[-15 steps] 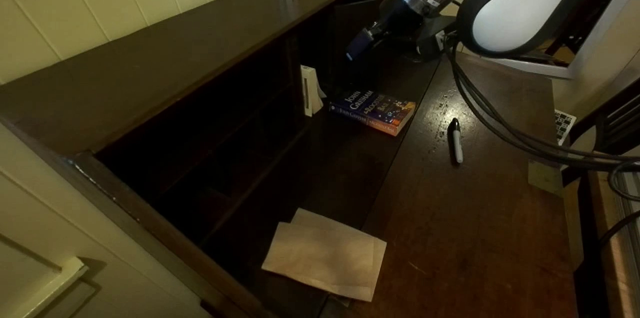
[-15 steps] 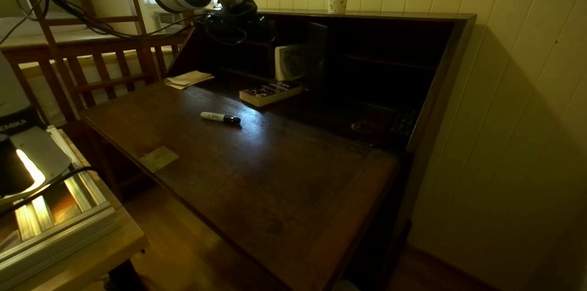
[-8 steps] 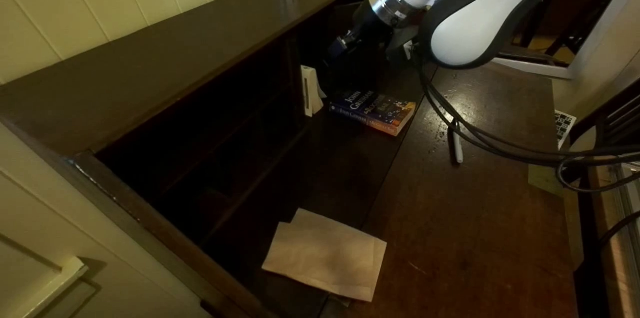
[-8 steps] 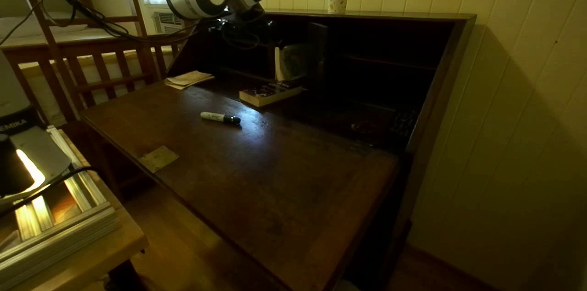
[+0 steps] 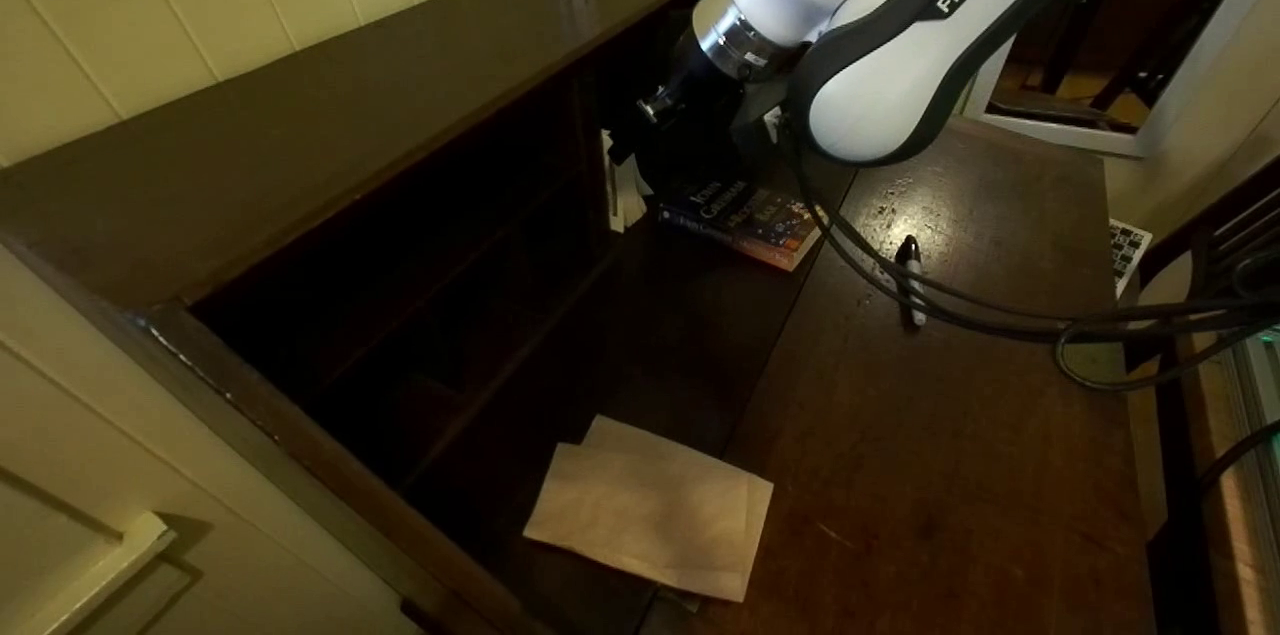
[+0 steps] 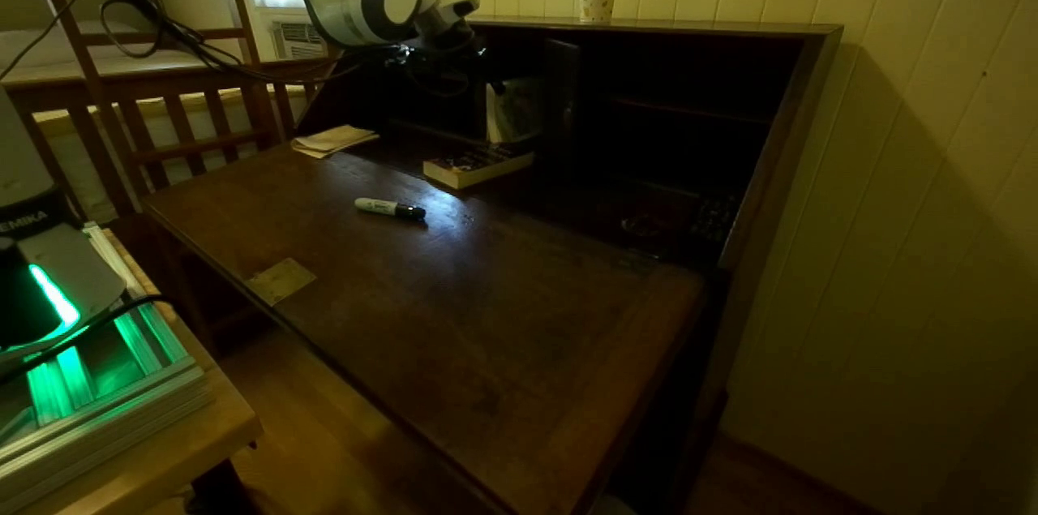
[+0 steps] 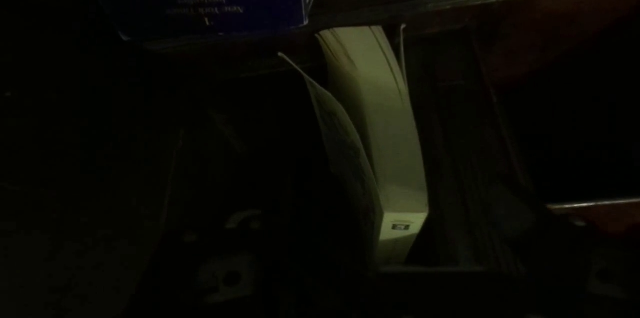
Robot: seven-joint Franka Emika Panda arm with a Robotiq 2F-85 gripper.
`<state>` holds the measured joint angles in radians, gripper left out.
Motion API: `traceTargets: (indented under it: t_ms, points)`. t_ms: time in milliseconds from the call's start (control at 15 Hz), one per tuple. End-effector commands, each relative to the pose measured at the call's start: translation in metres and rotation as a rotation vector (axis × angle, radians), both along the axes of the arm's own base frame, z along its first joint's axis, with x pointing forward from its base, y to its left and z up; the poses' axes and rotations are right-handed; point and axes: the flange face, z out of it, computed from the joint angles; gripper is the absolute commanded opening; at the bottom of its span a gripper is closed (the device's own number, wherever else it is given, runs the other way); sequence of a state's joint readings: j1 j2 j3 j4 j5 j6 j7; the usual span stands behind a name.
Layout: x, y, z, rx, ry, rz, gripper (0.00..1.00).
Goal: Put the white book on top of the blue book.
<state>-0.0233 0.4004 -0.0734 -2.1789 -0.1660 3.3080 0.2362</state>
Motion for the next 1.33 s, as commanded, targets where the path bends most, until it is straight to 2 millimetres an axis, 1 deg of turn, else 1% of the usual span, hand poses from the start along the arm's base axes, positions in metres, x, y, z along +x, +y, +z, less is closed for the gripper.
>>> traceTargets:
  t_ms: [0,333,400,467,533,600,667,1000,1067,1133,1200,1267]
  points:
    - [0.013,0.0,-0.008,0.013,-0.023,-0.011,1.0]
    - [0.02,0.001,-0.013,0.013,-0.019,-0.01,1.0]
    - [0.021,0.001,-0.013,0.013,-0.019,-0.01,0.96]
    - [0.022,0.001,-0.013,0.013,-0.019,-0.009,0.85]
    - [0.022,0.001,-0.013,0.013,-0.02,-0.009,0.72]
    - [0.022,0.001,-0.013,0.011,-0.018,-0.006,0.69]
    - [0.023,0.003,-0.013,0.011,-0.017,-0.002,0.63]
    - [0.023,0.008,-0.014,0.013,-0.015,0.01,0.26]
    - [0.023,0.009,-0.014,0.014,-0.014,0.011,0.63]
    - [0.023,0.007,-0.014,0.013,-0.013,0.008,0.66]
    - [0.023,0.006,-0.014,0.012,-0.011,0.006,0.67]
    - [0.022,0.004,-0.014,0.013,-0.009,0.004,0.72]
